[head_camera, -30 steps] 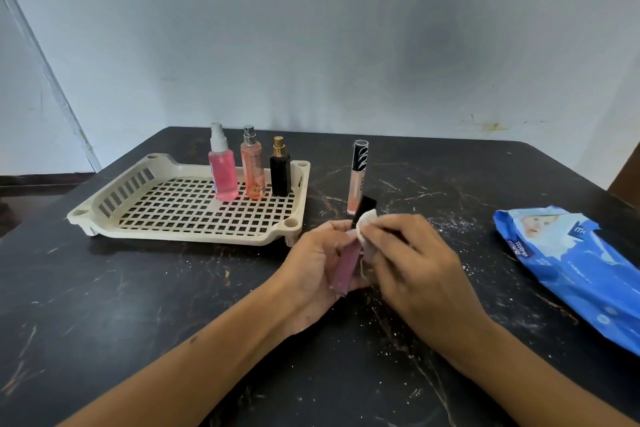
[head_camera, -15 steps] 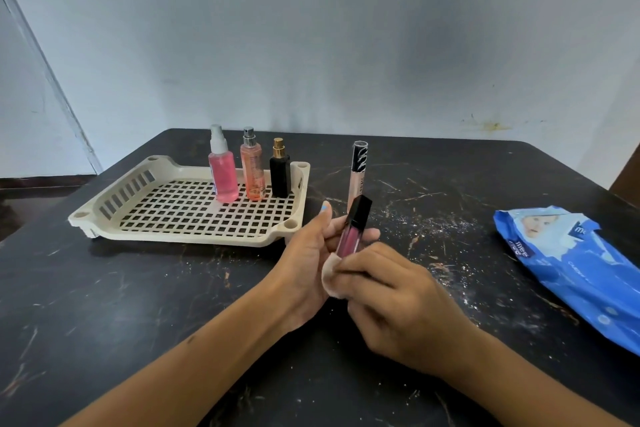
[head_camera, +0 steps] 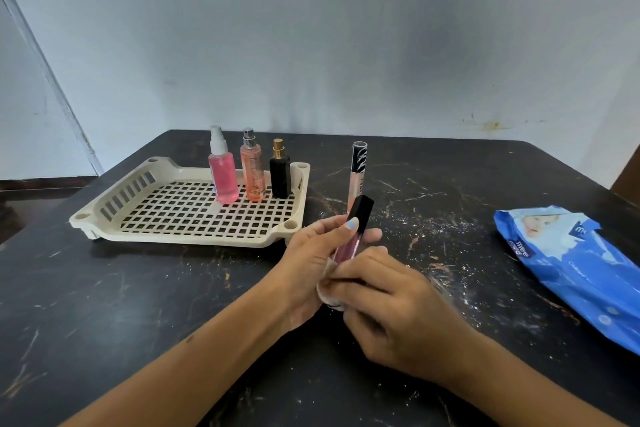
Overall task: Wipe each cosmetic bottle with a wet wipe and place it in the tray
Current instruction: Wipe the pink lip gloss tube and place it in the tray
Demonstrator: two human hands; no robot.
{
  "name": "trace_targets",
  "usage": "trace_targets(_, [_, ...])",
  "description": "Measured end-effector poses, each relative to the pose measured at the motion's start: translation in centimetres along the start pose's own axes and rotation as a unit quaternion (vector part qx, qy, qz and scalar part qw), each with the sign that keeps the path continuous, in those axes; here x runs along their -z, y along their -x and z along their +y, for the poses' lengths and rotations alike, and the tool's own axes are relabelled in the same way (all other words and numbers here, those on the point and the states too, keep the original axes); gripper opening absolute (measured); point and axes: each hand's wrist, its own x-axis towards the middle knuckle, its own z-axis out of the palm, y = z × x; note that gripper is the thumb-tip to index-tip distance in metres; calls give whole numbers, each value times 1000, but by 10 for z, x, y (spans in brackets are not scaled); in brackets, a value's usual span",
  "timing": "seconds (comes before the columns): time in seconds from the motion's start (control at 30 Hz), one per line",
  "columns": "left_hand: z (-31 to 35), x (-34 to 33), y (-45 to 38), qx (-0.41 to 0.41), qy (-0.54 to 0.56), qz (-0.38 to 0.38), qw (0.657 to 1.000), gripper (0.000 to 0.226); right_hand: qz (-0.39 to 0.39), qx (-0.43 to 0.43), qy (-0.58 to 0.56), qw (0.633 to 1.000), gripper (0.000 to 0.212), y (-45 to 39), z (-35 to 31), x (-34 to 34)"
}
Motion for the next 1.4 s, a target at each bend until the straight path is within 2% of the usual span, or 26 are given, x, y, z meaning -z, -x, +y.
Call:
trace_targets(0.1, [-2, 0, -2, -15, 5, 14, 1000, 40, 41, -32, -23, 998, 21, 0, 2, -2])
trace_targets(0.2, [-4, 0, -3, -15, -1, 3, 1000, 21, 126, -144, -38, 981, 19, -1, 12, 1])
trace_targets(0.3, [-3, -3, -1, 0, 3, -8, 1000, 33, 148, -208, -33, 966, 30, -1, 18, 6])
trace_targets(0.4, [-5, -1, -3, 5, 23, -8, 1000, 33, 111, -188, -24, 976, 30, -1, 15, 2])
trace_targets(0.5, [-3, 2, -4, 18, 58, 15, 998, 46, 65, -124, -21, 990, 28, -1, 6, -4])
trace_targets(0.63, [1, 2, -1, 42, 30, -13, 999, 56, 43, -36, -33, 998, 22, 1, -4, -6])
trace_targets(0.7, [0, 2, -1, 63, 28, -36, 997, 58, 59, -42, -36, 997, 24, 1, -4, -6])
trace_targets(0.83, [-3, 2, -3, 35, 39, -38, 998, 42, 118, -132, 0, 984, 26, -1, 7, -4])
trace_targets(0.93, [-6, -1, -2, 31, 44, -49, 997, 43, 109, -167, 20, 980, 32, 0, 11, -3])
trace_targets(1.07, [-3, 2, -2, 15, 57, -31, 998, 54, 54, -115, 2, 992, 31, 0, 5, -5])
trace_targets(1.23, [0, 5, -3, 10, 78, -49, 996, 34, 41, -5, -9, 999, 19, 0, -4, -6])
trace_targets(1.3, [-1, 6, -4, 23, 76, -50, 996, 37, 67, -23, -10, 997, 18, 0, -2, -7])
trace_targets(1.4, [-3, 5, -4, 38, 68, -47, 996, 39, 127, -101, -26, 986, 23, -2, 5, -6])
